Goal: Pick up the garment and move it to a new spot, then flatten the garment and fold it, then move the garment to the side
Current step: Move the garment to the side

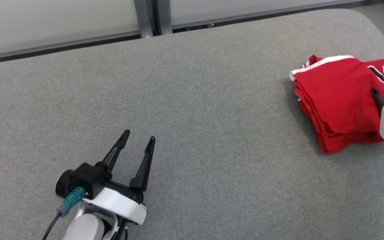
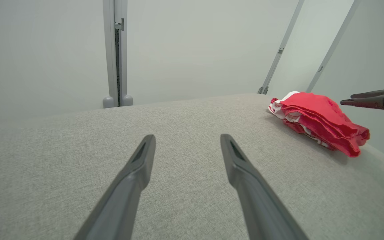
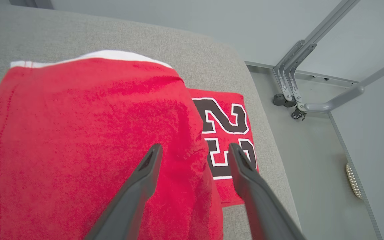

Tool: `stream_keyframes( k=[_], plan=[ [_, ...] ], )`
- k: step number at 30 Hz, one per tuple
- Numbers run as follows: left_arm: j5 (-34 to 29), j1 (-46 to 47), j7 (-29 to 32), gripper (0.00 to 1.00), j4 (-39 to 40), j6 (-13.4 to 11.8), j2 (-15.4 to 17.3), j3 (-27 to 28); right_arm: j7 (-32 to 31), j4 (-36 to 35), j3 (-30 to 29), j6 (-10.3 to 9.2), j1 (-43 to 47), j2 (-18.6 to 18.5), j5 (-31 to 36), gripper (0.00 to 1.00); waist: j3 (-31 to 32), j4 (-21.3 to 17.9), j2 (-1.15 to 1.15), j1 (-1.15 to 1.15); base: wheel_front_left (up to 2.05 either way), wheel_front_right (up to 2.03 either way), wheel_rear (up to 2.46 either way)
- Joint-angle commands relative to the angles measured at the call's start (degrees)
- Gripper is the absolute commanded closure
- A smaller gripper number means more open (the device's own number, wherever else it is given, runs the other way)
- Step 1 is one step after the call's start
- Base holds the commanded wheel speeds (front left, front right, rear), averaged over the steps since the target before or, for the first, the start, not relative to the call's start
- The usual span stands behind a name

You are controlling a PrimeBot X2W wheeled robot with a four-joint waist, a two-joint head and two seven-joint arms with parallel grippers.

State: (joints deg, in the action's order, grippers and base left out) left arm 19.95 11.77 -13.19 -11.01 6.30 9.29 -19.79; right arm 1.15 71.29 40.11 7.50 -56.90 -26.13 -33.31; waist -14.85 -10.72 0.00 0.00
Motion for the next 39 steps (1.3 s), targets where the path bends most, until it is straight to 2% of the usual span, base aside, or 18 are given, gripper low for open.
stream_keyframes(
  k=[1, 8, 14, 17, 20, 24, 25, 30, 35, 39],
  plan=[
    [0.5, -0.77, -0.38, 0.0, -0.22, -0.49, 0.01, 0.53, 1.25, -0.29, -0.16, -0.01, 1.09, 0.29, -0.34, 0.0, 3.07, 0.92, 0.0, 0.0, 0.0, 0.0, 0.0],
    [2.06, -4.97, -1.52, 0.0, -0.05, -2.6, -0.04, 3.6, 11.72, -5.61, -2.39, -0.01, 5.4, 0.09, -2.38, 0.0, 10.3, 3.5, 0.0, 0.0, 0.0, 0.0, 0.0],
    [3.36, -9.48, -1.92, 0.0, 1.74, -5.18, 0.61, 8.05, 14.08, -12.57, -7.09, -0.01, 12.46, 1.06, -2.9, 0.0, 15.03, 5.38, 0.0, 0.0, 0.0, 0.0, 0.0],
    [3.81, -11.35, -1.94, 0.0, 3.38, -6.05, 1.0, 10.29, 14.07, -19.91, -12.16, -0.01, 17.32, 1.14, -0.63, 0.0, 16.09, 6.33, 0.0, 0.0, 0.0, 0.0, 0.0],
    [4.24, -13.02, -1.95, 0.0, 4.76, -6.42, 1.11, 11.94, 14.06, -27.6, -18.32, -0.01, 24.3, 2.77, 2.5, 0.0, 16.97, 7.16, 0.0, 0.0, 0.0, 0.0, 0.0],
    [3.07, -14.75, -1.98, 0.0, 5.93, -6.88, 1.01, 13.85, 14.07, -36.66, -25.04, -0.01, 33.49, 6.5, 7.51, 0.0, 17.78, 8.02, 0.0, 0.0, 0.0, 0.0, 0.0],
    [2.03, -15.53, -1.97, 0.0, 5.15, -7.16, 0.76, 14.32, 14.06, -40.7, -28.0, -0.01, 37.65, 8.47, 9.45, 0.0, 18.0, 8.43, 0.0, 0.0, 0.0, 0.0, 0.0],
    [-0.65, -15.64, -1.93, 0.0, 4.05, -7.2, -0.81, 16.49, 14.08, -50.49, -32.47, -0.01, 46.59, 12.96, 13.9, 0.0, 18.15, 9.46, 0.0, 0.0, 0.0, 0.0, 0.0],
    [-3.69, -15.62, -1.93, 0.0, 1.67, -4.79, -2.19, 17.53, 14.07, -56.06, -35.76, -0.01, 53.27, 17.33, 16.55, 0.0, 18.11, 10.05, 0.0, 0.0, 0.0, 0.0, 0.0],
    [-5.42, -15.41, -1.94, 0.0, -0.05, -2.96, -3.24, 18.17, 14.08, -57.82, -36.05, -0.01, 55.08, 18.77, 17.9, 0.0, 18.0, 9.84, 0.0, 0.0, 0.0, 0.0, 0.0]
  ],
)
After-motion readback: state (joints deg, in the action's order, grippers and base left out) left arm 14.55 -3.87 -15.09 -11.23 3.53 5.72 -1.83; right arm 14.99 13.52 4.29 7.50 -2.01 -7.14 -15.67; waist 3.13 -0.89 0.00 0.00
